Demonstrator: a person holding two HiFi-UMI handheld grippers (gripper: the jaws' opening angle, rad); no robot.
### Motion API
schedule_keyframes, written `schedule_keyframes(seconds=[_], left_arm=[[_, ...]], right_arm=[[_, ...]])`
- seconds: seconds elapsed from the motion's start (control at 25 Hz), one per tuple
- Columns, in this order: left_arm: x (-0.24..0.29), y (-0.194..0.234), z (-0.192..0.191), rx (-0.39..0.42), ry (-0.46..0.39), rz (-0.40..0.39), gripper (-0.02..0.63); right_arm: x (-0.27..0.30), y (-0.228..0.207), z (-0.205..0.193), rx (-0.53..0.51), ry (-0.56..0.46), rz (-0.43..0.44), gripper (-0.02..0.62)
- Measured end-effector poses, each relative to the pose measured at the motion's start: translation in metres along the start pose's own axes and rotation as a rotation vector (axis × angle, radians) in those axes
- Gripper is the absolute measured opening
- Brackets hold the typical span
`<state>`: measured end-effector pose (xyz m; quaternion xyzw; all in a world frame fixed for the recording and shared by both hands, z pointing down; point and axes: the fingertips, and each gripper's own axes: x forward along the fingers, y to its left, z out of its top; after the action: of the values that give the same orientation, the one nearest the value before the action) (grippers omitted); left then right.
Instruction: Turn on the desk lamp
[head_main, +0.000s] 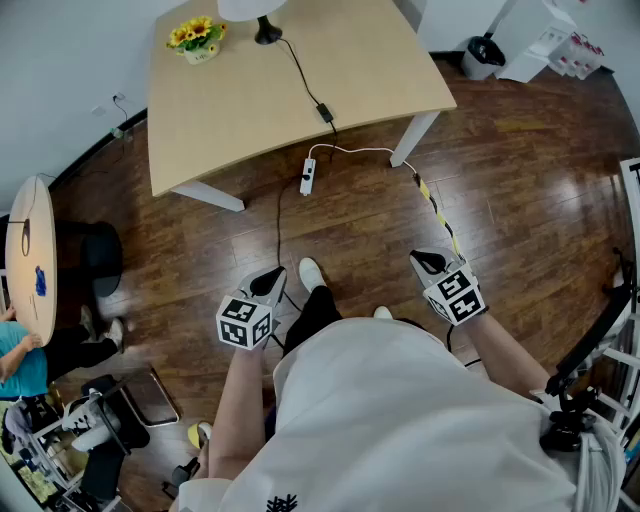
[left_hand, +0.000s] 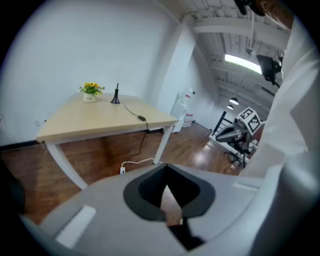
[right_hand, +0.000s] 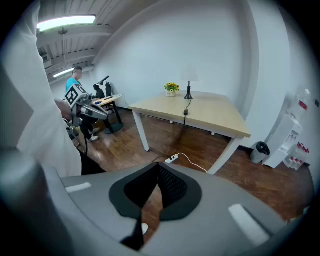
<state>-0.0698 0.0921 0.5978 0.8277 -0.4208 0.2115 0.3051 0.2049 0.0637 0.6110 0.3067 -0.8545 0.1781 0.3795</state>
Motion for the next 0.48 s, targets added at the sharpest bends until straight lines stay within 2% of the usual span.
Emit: schedule_keyframes(seconds=[0.28, 0.48], left_arm=[[0.003, 0.058, 0.084, 0.100, -0.045, -0.097, 0.017], [0.016, 0.079, 0.119, 0.106, -0.068, -0.109, 0.017]], right_arm=[[0.067, -0.002, 0.100, -0.002, -0.030, -0.013, 0.005], [0.093, -0.023, 0.143, -0.018, -0.046, -0.009, 0.005]])
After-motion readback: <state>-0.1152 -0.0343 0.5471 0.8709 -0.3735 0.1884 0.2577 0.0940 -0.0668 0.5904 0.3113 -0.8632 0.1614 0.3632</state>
